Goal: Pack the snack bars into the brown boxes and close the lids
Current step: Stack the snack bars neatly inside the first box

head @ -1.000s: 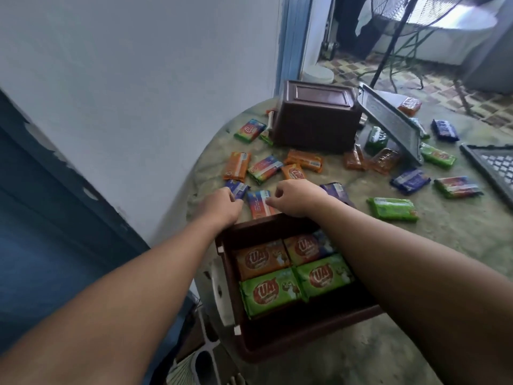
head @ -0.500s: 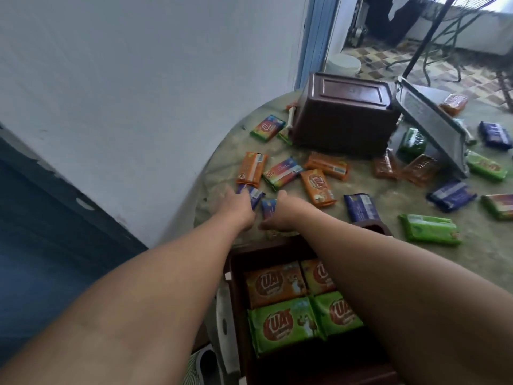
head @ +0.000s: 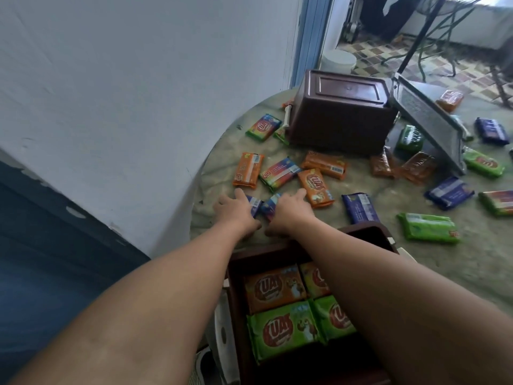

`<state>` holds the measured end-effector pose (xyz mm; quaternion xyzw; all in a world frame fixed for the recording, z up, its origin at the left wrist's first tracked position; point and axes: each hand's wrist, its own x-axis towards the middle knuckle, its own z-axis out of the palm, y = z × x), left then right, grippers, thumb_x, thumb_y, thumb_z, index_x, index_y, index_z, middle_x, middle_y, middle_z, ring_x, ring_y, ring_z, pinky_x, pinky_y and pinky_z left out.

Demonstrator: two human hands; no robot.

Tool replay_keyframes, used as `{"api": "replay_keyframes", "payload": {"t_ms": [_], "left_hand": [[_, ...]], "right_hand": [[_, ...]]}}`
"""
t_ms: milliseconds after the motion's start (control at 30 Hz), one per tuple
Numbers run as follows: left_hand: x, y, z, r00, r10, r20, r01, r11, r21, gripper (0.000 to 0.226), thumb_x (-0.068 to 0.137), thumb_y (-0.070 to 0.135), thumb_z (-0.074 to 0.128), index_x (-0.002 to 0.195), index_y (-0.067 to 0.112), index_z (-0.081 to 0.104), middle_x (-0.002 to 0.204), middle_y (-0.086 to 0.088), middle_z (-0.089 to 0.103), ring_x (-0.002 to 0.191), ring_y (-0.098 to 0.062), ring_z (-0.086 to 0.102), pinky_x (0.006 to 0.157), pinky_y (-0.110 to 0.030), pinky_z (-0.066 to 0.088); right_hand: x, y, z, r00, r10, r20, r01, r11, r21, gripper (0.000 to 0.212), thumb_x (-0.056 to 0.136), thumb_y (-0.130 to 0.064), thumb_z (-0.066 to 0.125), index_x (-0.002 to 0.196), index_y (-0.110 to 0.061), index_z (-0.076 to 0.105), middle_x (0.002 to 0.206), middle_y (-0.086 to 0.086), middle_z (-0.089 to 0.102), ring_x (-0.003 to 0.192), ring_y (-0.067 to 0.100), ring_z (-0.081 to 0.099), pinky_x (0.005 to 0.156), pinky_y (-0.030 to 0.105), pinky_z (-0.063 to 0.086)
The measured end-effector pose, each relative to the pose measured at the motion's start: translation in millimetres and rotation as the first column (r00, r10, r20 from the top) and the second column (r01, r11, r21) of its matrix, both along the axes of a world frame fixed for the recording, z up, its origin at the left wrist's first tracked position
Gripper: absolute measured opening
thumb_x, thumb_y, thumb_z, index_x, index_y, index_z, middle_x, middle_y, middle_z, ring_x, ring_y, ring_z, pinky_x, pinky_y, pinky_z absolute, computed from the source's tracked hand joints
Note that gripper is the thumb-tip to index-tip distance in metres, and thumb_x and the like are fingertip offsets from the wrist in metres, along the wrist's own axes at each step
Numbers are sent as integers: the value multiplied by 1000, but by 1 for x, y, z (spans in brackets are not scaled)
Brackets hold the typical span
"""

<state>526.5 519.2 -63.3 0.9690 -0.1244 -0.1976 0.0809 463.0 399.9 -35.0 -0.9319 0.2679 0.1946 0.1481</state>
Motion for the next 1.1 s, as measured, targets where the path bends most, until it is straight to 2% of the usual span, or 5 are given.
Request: {"api": "replay_keyframes", "payload": {"t_ms": [100, 433, 700, 867, 1100], "left_hand": [[-6, 6, 11, 998, 49, 44, -44, 994, -96, 93, 78, 55, 76, 145, 12, 28, 138, -24, 36, 123, -40, 48, 100, -44, 45], [-48, 33, 80, 947, 125, 297, 70, 819, -570, 74, 79, 64, 61, 137, 29, 34, 120, -6, 37, 101, -25, 60, 88, -46, 57], [-148, 46, 93, 922, -125, 367, 302, 826, -476, 75, 80, 52, 69, 144, 34, 32, 123, 2, 35, 98, -18, 61, 75, -36, 58], [-178, 52, 65, 895, -304, 327, 402, 867, -294, 74, 80, 54, 67, 142, 29, 34, 125, 3, 38, 103, -21, 60, 78, -39, 54], [-183, 51, 54, 785, -454, 421, 521, 852, -52, 42, 82, 53, 49, 109, 23, 62, 95, 3, 60, 87, -21, 56, 79, -40, 51]], "right_hand": [[-3, 2, 9, 986, -19, 165, 21, 1000, -12, 83, 77, -47, 83, 137, -12, 38, 142, 15, 33, 109, 31, 62, 75, 36, 47], [-65, -18, 74, 769, 15, 639, -34, 999, 18, 71, 81, -54, 71, 136, -27, 36, 110, -4, 58, 86, 20, 58, 66, 34, 41], [-171, -39, 61, 754, 129, 644, -180, 984, 13, 72, 77, -48, 77, 127, -27, 30, 97, -7, 60, 86, 30, 67, 65, 38, 43], [-196, -57, 43, 810, 363, 460, -349, 930, -119, 71, 76, -56, 72, 132, -30, 38, 122, -5, 61, 111, 24, 62, 74, 38, 44], [-192, -54, 11, 806, 463, 368, -436, 886, -159, 69, 77, -56, 67, 139, -35, 45, 124, -2, 49, 113, 28, 56, 88, 42, 49]]}}
